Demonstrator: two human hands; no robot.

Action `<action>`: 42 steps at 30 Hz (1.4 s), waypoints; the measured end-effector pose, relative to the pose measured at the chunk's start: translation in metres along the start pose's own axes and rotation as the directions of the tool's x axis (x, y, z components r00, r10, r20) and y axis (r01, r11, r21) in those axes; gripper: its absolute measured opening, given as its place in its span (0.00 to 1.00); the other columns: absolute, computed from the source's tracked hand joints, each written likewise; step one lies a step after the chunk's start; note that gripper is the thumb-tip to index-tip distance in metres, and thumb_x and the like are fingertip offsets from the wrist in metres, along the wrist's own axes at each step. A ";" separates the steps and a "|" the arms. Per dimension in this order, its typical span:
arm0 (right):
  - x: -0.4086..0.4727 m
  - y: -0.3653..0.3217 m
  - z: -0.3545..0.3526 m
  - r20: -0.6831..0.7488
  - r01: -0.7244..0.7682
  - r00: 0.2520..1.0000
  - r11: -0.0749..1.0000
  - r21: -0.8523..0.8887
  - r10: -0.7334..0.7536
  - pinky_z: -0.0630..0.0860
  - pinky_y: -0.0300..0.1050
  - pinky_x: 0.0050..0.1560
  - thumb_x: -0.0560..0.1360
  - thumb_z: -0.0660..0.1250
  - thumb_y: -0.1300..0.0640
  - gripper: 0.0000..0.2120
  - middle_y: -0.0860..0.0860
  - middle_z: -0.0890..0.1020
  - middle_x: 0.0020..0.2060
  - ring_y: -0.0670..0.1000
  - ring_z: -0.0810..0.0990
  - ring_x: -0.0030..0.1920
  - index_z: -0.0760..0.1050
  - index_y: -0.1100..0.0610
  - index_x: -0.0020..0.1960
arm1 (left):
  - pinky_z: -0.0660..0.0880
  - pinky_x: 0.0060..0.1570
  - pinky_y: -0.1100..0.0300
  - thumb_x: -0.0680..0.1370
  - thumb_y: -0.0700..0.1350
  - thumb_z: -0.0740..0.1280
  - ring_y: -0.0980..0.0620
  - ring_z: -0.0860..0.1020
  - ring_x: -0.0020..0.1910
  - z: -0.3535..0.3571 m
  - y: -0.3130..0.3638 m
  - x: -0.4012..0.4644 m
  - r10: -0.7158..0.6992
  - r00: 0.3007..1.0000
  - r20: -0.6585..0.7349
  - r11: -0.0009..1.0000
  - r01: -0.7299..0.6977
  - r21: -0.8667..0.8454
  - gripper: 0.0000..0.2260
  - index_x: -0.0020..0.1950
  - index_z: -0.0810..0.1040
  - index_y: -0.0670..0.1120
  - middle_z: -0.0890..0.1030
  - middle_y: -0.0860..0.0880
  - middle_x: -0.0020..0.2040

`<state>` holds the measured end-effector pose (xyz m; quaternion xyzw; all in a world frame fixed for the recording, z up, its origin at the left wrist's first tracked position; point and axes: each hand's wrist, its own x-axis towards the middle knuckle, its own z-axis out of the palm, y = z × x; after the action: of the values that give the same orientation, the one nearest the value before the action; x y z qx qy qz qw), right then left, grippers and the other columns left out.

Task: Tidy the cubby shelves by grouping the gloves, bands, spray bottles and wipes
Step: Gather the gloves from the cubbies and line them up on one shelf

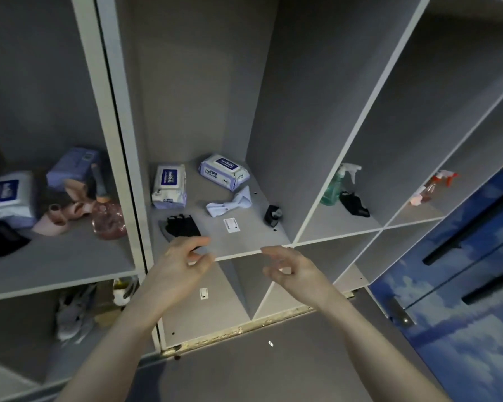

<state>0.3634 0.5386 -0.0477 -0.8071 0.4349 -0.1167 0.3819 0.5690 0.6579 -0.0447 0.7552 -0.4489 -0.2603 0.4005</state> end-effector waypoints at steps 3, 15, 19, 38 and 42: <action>0.028 0.025 -0.004 0.092 -0.029 0.995 0.997 -0.070 0.036 0.65 0.35 0.60 0.77 0.66 0.50 0.25 0.46 0.65 0.68 0.46 0.71 0.62 0.65 0.40 0.72 | 0.69 0.53 0.61 0.79 0.49 0.65 0.56 0.75 0.56 0.009 0.000 0.010 -0.051 0.999 -0.008 0.998 0.051 0.023 0.16 0.67 0.74 0.53 0.72 0.49 0.66; 0.175 0.059 -0.010 0.235 -0.107 0.952 0.933 -0.344 0.196 0.55 0.48 0.74 0.76 0.64 0.50 0.33 0.51 0.38 0.78 0.56 0.45 0.78 0.54 0.38 0.76 | 0.73 0.46 0.66 0.77 0.45 0.68 0.54 0.78 0.51 0.006 0.001 0.097 -0.154 0.981 -0.117 0.982 0.139 -0.131 0.15 0.64 0.76 0.51 0.77 0.51 0.57; 0.210 0.079 -0.001 0.179 -0.058 0.971 0.884 -0.464 0.158 0.55 0.47 0.74 0.76 0.63 0.49 0.29 0.52 0.39 0.78 0.57 0.45 0.78 0.59 0.39 0.75 | 0.74 0.53 0.58 0.77 0.48 0.67 0.60 0.77 0.51 0.003 0.005 0.122 -0.167 0.978 -0.127 0.981 0.151 -0.124 0.20 0.69 0.72 0.55 0.75 0.51 0.62; 0.273 0.138 -0.009 0.318 -0.041 0.906 0.807 -0.589 0.278 0.55 0.47 0.73 0.77 0.58 0.48 0.31 0.55 0.43 0.78 0.61 0.50 0.76 0.54 0.52 0.78 | 0.72 0.54 0.60 0.76 0.49 0.69 0.56 0.79 0.53 0.010 0.020 0.158 -0.239 0.931 -0.278 0.969 0.208 -0.136 0.19 0.67 0.73 0.56 0.79 0.51 0.58; 0.267 0.122 -0.020 0.289 0.087 0.956 0.891 -0.445 0.051 0.56 0.45 0.73 0.78 0.60 0.51 0.31 0.52 0.47 0.78 0.58 0.53 0.77 0.53 0.51 0.78 | 0.71 0.48 0.62 0.76 0.50 0.69 0.65 0.77 0.46 0.027 0.024 0.165 -0.282 0.922 -0.267 0.957 0.250 -0.148 0.18 0.66 0.74 0.58 0.81 0.53 0.52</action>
<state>0.4368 0.2765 -0.1601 -0.8861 0.3810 0.1049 0.2420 0.6137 0.4952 -0.0447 0.8152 -0.2646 -0.2253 0.4633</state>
